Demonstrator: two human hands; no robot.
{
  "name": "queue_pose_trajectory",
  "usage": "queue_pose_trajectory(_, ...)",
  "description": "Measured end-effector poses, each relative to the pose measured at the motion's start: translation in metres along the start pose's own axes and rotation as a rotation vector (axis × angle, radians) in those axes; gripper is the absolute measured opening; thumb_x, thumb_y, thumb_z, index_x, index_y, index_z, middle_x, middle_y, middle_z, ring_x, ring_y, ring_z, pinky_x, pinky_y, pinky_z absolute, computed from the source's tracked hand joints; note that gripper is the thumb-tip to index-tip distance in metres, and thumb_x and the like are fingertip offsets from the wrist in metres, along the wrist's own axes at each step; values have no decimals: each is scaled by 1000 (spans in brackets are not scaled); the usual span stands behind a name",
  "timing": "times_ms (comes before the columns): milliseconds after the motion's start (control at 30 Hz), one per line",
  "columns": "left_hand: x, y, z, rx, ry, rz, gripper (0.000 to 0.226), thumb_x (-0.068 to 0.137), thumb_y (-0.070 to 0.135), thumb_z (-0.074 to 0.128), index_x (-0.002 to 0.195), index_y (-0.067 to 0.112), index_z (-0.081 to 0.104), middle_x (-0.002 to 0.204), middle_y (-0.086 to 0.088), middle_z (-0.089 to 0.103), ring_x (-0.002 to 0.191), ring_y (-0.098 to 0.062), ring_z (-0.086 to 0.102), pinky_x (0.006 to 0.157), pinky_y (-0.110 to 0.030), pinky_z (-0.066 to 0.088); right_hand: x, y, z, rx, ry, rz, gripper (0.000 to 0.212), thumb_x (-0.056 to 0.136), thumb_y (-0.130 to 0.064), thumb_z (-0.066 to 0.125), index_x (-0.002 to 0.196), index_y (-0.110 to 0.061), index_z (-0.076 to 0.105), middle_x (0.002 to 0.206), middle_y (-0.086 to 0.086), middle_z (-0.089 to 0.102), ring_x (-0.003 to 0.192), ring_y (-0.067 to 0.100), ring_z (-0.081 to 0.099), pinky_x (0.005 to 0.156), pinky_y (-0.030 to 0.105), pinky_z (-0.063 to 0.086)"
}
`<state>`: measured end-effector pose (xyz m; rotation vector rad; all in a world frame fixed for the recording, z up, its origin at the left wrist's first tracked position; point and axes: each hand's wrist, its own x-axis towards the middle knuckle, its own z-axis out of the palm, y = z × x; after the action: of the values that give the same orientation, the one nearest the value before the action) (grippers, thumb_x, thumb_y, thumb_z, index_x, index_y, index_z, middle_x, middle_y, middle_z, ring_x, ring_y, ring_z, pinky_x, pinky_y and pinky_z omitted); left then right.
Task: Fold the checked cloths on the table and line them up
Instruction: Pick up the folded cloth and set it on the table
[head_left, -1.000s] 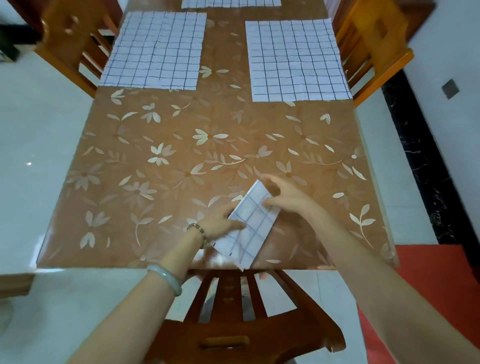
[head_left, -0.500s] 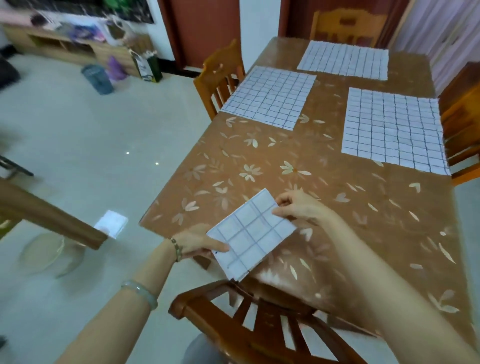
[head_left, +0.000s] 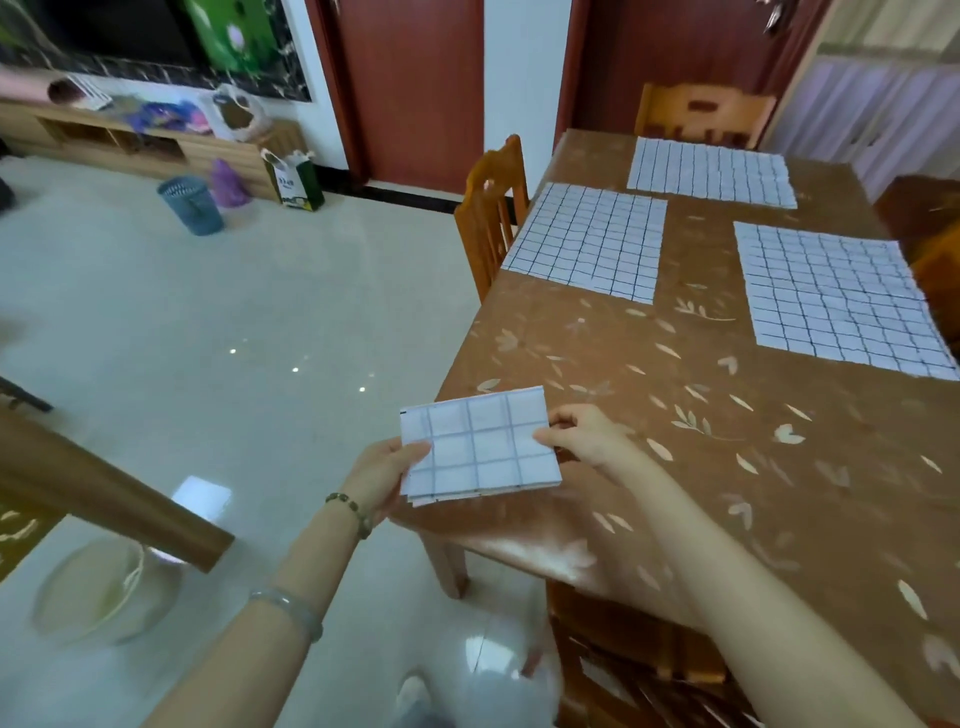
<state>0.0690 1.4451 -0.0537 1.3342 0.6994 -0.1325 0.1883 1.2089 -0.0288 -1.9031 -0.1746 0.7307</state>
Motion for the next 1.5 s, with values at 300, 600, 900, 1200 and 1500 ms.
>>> queue_pose_trajectory(300, 47, 28, -70, 6, -27, -8, 16, 85, 10, 69, 92, -4, 68, 95, -20, 71, 82, -29, 70, 75, -40, 59, 26, -32, 68, 244, 200, 107, 4, 88, -3, 62, 90, -6, 64, 79, 7, 65, 65, 15, 63, 54, 20, 51)
queue_pose_trajectory(600, 111, 60, -44, 65, -131, -48, 10, 86, 9, 67, 87, -1, 67, 79, -10, 71, 65, -16, 68, 61, -27, 58, 56, -27, 43, 352, 354, 135, 8, 87, 0, 62, 84, -7, 64, 80, 10, 64, 60, 13, 63, 51, 21, 50)
queue_pose_trajectory(900, 181, 99, 3, 193, -166, -39, 11, 88, 11, 65, 90, 0, 66, 80, -8, 67, 69, -16, 65, 55, -22, 53, 115, -20, -5, 274, 470, 129, 5, 84, -1, 65, 82, -6, 67, 80, 8, 67, 78, 24, 63, 70, 33, 51)
queue_pose_trajectory(1200, 259, 115, 35, 368, -26, 78, 13, 81, 13, 74, 79, 2, 66, 74, -9, 63, 72, -21, 57, 66, -26, 52, 184, -16, -28, 222, 592, 175, 16, 81, 0, 67, 92, -11, 63, 82, 5, 64, 77, 17, 58, 72, 27, 45)
queue_pose_trajectory(1500, 343, 101, 48, 678, -50, 112, 17, 81, 21, 74, 78, 5, 69, 75, -8, 65, 73, -22, 57, 73, -33, 52, 248, 7, -31, 185, 664, 330, 18, 80, 1, 67, 97, -1, 64, 83, 11, 63, 80, 23, 60, 72, 30, 48)
